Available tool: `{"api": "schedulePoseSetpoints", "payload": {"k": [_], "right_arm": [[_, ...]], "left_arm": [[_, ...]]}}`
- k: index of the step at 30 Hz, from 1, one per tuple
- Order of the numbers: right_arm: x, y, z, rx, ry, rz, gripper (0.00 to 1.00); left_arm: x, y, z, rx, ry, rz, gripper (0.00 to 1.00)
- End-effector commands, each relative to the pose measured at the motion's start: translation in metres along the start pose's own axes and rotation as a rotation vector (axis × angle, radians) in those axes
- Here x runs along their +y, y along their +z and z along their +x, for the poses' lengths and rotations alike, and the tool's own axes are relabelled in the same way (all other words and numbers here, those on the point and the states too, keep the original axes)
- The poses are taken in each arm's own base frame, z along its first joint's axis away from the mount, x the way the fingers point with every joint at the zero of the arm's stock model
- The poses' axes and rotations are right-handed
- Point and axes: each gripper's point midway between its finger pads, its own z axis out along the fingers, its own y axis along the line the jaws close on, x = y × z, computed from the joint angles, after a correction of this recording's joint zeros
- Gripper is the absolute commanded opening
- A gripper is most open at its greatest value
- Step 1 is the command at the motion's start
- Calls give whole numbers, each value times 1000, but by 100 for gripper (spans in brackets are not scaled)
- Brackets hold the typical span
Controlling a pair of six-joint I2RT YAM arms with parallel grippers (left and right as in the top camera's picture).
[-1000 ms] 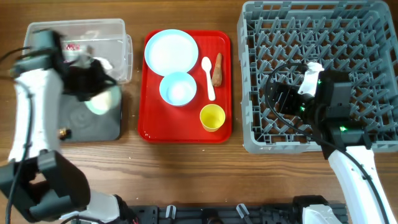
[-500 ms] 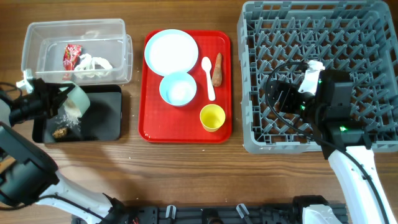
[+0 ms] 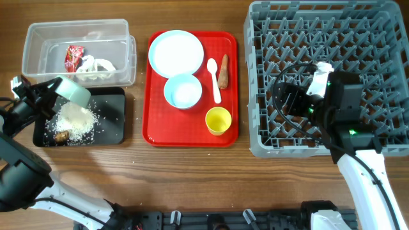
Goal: Sort waste into correct bins and load items into the dishwasher rack
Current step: 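Tip the green bowl over the black tray to pour out rice, then set the green bowl back on the red tray, release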
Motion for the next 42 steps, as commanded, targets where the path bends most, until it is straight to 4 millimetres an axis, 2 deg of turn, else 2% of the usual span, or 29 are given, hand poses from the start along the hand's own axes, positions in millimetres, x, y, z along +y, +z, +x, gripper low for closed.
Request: {"api": "schedulePoseSetpoints", "payload": {"k": [1,3,6,9,12,14,17,24,27,30,35,37,40,42], "right_arm": [[5,-1,-6,-10,1,-16,100],[5,-1,-6,-10,1,-16,100],[5,-1,-6,-10,2,-16,100],[5,-1,-6,-10,2,-16,100],[4,-1,-6,-7,3,-15,100],[4,-1,-6,-7,3,-15,100],[5,-1,-6,-8,3,-16,99],[5,-1,-8,-14,1,-17,100],[5,-1,-8,-17,-2,-18,100],[5,-1,-8,-18,-2,-18,100],[5,-1,-7,-13,1,-17,100],[5,-1,-7,-10,1,-16,100],[5,-1,-6,-9,1,-16,100],[5,-1,-7,-10,1,-16,100]], "left_arm": [[-5,-5,3,-1,-173,55,4],[-5,-5,4,0,-217,55,4],[-5,-5,4,0,-216,55,4],[-5,-8,-4,-10,-136,55,4],[-6,-10,-1,-12,-175,60,4],[-12,-6,7,-5,-107,56,4],[-22,6,32,22,48,-29,4],[-5,27,79,52,341,-509,4],[8,42,100,95,486,-723,4],[28,69,129,211,572,-856,4],[75,112,186,446,749,-1025,4],[95,117,199,473,796,-1132,4],[121,117,206,413,847,-1315,4],[135,127,219,417,891,-1324,4]]}}
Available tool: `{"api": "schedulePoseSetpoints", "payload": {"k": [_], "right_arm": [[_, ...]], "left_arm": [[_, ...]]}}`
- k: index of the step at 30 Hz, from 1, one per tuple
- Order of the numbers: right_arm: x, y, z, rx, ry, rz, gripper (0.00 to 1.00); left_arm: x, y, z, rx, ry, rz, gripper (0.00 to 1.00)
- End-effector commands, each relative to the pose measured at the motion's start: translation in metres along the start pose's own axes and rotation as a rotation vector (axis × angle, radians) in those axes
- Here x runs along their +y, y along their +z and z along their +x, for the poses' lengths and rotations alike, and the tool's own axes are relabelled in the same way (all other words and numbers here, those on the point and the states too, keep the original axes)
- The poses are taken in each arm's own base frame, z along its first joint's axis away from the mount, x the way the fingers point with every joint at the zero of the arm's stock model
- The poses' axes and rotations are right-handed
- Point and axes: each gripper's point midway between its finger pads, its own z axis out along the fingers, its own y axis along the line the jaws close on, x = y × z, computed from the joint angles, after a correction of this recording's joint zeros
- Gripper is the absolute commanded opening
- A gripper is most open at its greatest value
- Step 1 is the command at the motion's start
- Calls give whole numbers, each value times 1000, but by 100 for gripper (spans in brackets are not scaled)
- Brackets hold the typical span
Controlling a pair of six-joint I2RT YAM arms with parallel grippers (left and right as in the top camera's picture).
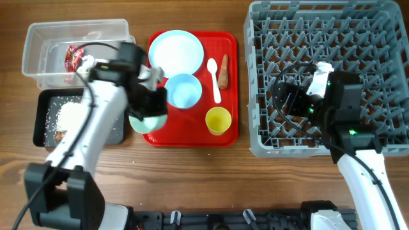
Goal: Sort waste into correct bins and load items into the dishwasher rack
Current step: 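Set the green bowl back on the red tray, release, then grasp the yellow cup with the left gripper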
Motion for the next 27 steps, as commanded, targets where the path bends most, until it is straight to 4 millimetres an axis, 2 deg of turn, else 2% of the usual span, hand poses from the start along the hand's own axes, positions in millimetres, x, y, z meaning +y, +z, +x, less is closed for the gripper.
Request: {"api": "schedulePoseSetpoints", "payload": {"k": [1,4,11,15,17,20,22,24,25,27], "right_arm": [[5,-1,-7,-10,1,-16,100],[5,-1,-6,-9,1,-16,100],[5,-1,-6,-9,1,-16,100],[4,-1,-6,-7,1,-15,100],[4,-1,-5,-5,3,-15,100],[4,0,-5,-3,3,-13,100],[3,2,-4,5,6,-12,100],[2,4,-2,15,7,-10,100],[2,6,-1,22,11,-8,100],[0,9,1,32,14,-5,100]], "left_arm": [[4,19,5,-39,-10,-169,4],[-16,42,15,-41,80,-164,4],[-24,70,21,-86,158,-197,5],[-22,74,24,-80,161,-199,27],[-22,74,24,-80,161,-199,34],[-27,70,20,-90,163,-185,38],[-40,60,12,-105,169,-149,42],[-65,38,-3,-142,184,-90,44],[-83,25,-11,-165,202,-40,47],[-104,17,-16,-189,238,13,53]]}}
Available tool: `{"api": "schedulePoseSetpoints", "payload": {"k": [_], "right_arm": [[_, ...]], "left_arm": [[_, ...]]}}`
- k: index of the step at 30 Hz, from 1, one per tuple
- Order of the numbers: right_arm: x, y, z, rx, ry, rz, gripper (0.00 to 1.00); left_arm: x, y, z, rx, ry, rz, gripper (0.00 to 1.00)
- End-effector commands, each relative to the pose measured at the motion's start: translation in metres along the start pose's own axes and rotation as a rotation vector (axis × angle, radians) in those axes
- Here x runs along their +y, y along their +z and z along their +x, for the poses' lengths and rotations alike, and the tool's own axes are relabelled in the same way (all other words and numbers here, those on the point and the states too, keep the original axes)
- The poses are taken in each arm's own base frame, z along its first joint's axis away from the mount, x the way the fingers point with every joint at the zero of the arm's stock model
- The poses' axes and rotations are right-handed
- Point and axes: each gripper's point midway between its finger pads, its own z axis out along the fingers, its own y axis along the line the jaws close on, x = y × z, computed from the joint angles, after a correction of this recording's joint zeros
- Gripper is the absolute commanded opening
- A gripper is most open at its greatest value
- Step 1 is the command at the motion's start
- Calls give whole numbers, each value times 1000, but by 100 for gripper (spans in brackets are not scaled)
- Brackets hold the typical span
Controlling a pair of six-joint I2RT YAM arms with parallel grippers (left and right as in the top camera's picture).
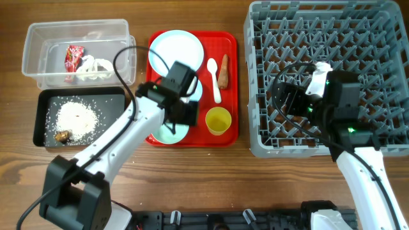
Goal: Sort waste into correct bins and load items into the dishwasher rack
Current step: 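Grasp the yellow cup with the left gripper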
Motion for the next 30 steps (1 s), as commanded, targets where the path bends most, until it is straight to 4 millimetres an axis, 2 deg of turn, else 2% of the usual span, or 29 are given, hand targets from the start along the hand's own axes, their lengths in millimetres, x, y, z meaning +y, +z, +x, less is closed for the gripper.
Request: {"api": "schedulePoseSetpoints", "payload": {"k": [1,3,6,8,10,16,23,26,30], "right_arm": [[3,4,-3,11,8,-12,100],[2,6,-1,20,11,-9,100],[2,6,-1,21,11,-11,100],[4,6,0,25,11,-24,100],[5,6,0,28,12,-29,100],[5,6,-1,25,10,-30,100],[6,6,-2,18,8,-33,100],[6,6,-3,17,9,-33,100],[6,6,-3,17,8,-33,100]], "left_arm": [[-42,-25,-23,-81,66,124,54],[-49,-19,-19,-68,105,126,54],[-55,3,-8,-3,134,113,53],[-54,21,-1,48,136,96,48],[-52,30,2,72,131,87,45],[-53,27,-6,48,133,86,44],[-41,28,-9,29,132,17,42],[-41,33,-7,44,135,13,37],[-38,45,-2,78,127,0,24]]}}
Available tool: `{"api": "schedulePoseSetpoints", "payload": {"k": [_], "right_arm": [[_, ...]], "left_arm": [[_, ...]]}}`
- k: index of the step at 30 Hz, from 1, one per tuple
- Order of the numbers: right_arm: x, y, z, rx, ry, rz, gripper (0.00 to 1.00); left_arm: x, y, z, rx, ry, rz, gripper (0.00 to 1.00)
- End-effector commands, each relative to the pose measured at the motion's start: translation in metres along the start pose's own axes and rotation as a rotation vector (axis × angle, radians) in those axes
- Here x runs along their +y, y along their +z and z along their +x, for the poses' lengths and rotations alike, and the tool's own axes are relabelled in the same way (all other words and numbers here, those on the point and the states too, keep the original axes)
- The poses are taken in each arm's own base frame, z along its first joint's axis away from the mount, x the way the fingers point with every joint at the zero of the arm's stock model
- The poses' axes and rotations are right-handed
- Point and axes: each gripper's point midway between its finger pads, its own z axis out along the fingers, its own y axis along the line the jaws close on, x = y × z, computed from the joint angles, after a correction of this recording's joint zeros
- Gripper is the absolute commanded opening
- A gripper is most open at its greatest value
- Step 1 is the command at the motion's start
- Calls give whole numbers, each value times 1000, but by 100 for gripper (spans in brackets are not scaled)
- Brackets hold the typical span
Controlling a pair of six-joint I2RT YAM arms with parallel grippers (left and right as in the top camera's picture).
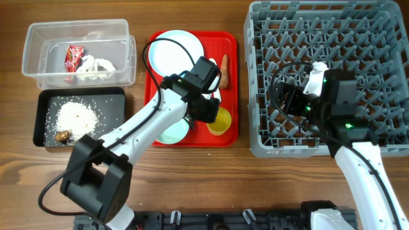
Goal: Sort waste into correct bins and load items into the dishwasher rack
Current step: 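Grasp the yellow cup with the left gripper, then lift yellow cup toward the right gripper and grasp it with right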
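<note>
My left gripper (209, 110) is low over the red tray (230, 45), right beside the yellow cup (220, 121). It looks open with nothing in it. The mint-green bowl (171, 133) sits on the tray's front left corner, apart from the fingers. The white plate (169, 51) lies at the tray's back. My left arm covers the light blue bowl and most of the white spoon (217, 96). A brown food scrap (223, 64) lies beside the wrist. My right gripper (287, 99) hovers over the grey dishwasher rack (332, 32); its jaws are not readable.
A clear bin (77, 32) at the back left holds a red wrapper (73, 56) and crumpled white waste (96, 64). In front of it a black tray (115, 128) carries rice and a brown scrap. My left arm crosses the table in front of the red tray.
My left gripper has moved right, from over the mint bowl to beside the yellow cup. The bowl stays on the tray's front left. The right arm has shifted only slightly.
The left gripper first held the mint bowl tipped over the black tray with rice beneath it. Then it carried the bowl between that tray and the red one. Later the bowl lay on the red tray's front left, and now the gripper is off it by the cup.
</note>
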Motion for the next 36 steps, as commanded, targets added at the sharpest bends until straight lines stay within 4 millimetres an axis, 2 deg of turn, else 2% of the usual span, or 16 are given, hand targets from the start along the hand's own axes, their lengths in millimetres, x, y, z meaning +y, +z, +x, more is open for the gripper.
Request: {"api": "schedulePoseSetpoints", "payload": {"k": [1,7,10,15,17,20,22,25,28,31,36], "right_arm": [[7,-2,-7,-12,1,-23,100],[7,-2,-8,-14,0,-24,100],[7,-2,-8,-15,-1,-24,100],[11,-2,-10,-23,6,-44,99],[21,-5,-13,-34,-6,-98,95],[56,-16,-28,-87,-58,-280,94],[82,-26,-37,-118,-94,-422,94],[106,-39,-45,-140,-116,-567,94],[129,-50,-49,-158,-200,-719,94],[144,-55,-51,-157,-258,-848,95],[165,-65,-50,-138,-350,-1049,94]], "left_arm": [[3,12,0,24,3,-21,22],[1,14,-6,2,6,-14,15],[0,14,-9,-9,4,-9,4],[-3,6,-15,-21,-12,38,4],[-2,-8,-22,-32,-43,94,4],[-1,-51,-43,-83,-121,302,4],[-5,-90,-57,-135,-155,535,4],[-9,-141,-72,-203,-131,849,4],[-8,-176,-77,-253,-76,1038,4],[-9,-194,-78,-249,-74,1134,4],[-14,-200,-75,-211,-94,1179,4]]}}
